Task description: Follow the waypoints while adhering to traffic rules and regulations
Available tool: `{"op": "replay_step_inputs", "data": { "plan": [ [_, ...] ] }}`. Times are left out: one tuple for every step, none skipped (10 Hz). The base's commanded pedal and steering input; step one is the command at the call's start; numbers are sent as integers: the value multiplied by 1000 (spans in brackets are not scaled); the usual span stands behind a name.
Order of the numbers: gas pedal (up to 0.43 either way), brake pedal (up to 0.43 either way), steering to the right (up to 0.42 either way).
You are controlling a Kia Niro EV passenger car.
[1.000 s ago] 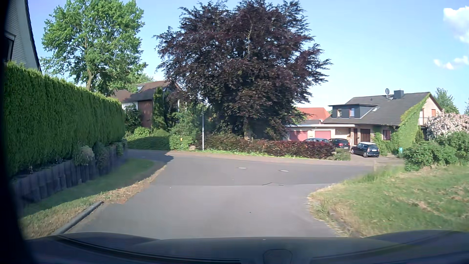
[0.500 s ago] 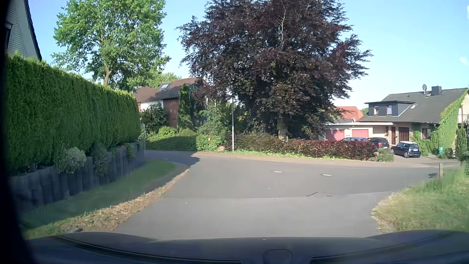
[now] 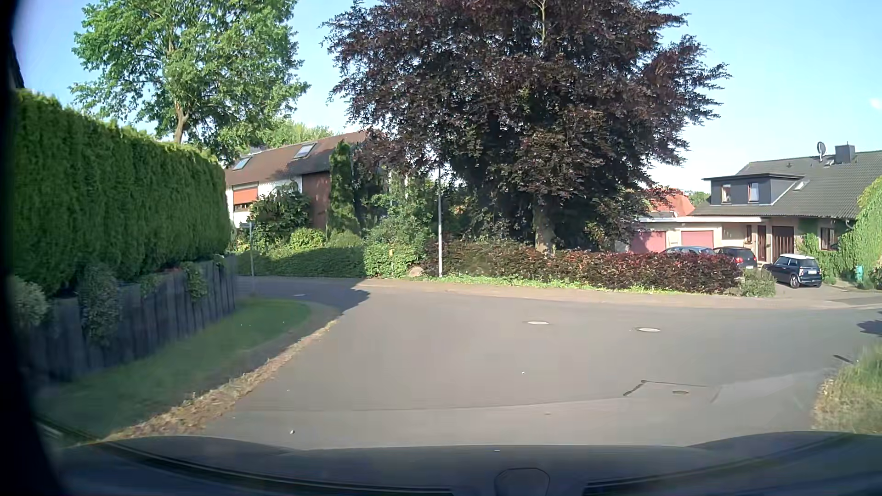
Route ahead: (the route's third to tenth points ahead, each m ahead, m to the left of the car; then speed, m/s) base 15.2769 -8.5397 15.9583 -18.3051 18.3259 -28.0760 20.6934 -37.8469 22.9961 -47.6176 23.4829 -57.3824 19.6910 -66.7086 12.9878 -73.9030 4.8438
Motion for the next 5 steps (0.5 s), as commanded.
{"op": "replay_step_inputs", "data": {
  "plan": [
    [0,177,45],
    [0,183,54],
    [0,189,74],
    [0,189,99],
    [0,195,131]
  ]
}}
